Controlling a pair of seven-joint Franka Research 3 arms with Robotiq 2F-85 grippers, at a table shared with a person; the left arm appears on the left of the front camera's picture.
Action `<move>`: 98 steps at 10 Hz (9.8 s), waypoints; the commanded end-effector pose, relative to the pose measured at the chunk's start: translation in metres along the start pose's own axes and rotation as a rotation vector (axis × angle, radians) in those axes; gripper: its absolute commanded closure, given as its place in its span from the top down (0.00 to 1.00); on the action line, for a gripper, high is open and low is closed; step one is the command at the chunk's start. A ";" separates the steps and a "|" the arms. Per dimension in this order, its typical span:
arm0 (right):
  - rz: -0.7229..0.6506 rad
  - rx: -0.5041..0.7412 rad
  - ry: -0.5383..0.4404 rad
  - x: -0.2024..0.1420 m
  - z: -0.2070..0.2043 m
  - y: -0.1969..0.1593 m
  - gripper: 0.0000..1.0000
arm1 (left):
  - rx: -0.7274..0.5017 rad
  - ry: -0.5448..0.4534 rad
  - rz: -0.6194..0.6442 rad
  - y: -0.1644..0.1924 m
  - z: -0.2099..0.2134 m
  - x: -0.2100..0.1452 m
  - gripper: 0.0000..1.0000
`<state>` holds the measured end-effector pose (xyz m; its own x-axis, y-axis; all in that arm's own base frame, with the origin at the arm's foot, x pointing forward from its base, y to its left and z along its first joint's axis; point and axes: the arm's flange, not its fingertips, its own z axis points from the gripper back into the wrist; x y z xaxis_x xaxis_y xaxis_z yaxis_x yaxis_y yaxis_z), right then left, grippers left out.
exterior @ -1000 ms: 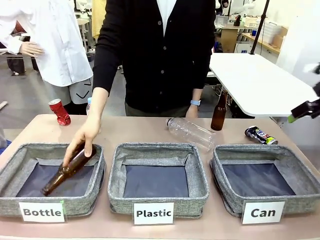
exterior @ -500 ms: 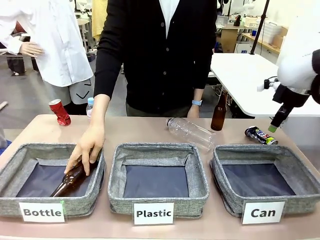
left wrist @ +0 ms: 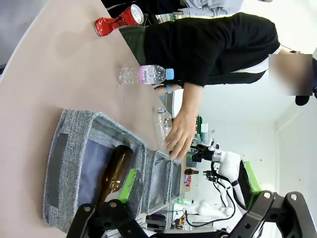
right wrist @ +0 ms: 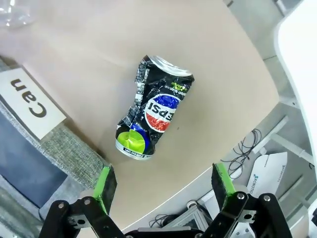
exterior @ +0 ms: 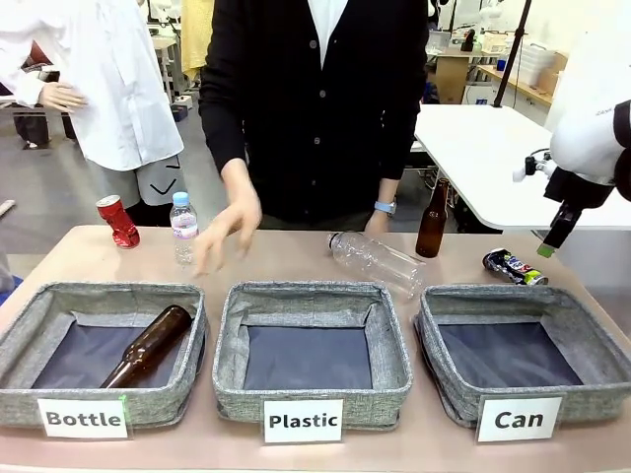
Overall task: Sort the can waste into the basket.
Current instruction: Pick up the can waste from the table and place it in the right Fabric basket.
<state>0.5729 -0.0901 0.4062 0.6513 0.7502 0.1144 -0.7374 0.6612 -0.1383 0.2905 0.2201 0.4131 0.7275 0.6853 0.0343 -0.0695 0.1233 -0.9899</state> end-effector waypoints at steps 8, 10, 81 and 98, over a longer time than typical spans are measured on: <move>0.023 0.000 -0.036 0.012 -0.057 -0.013 1.00 | -0.008 0.010 -0.015 0.000 0.003 -0.003 1.00; -0.008 -0.023 -0.105 0.021 -0.062 -0.007 1.00 | -0.008 0.010 -0.015 0.000 0.003 -0.003 1.00; -0.241 0.768 -0.772 -0.157 0.121 0.131 1.00 | 0.019 0.472 0.027 -0.030 0.012 -0.040 1.00; -0.241 0.768 -0.772 -0.157 0.121 0.131 1.00 | 0.285 0.463 -0.140 -0.024 -0.070 -0.032 1.00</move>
<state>0.3529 -0.1186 0.4890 0.7131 0.2124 0.6681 -0.6856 0.4100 0.6016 0.2909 0.1542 0.4212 0.9571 0.2870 -0.0388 -0.1244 0.2864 -0.9500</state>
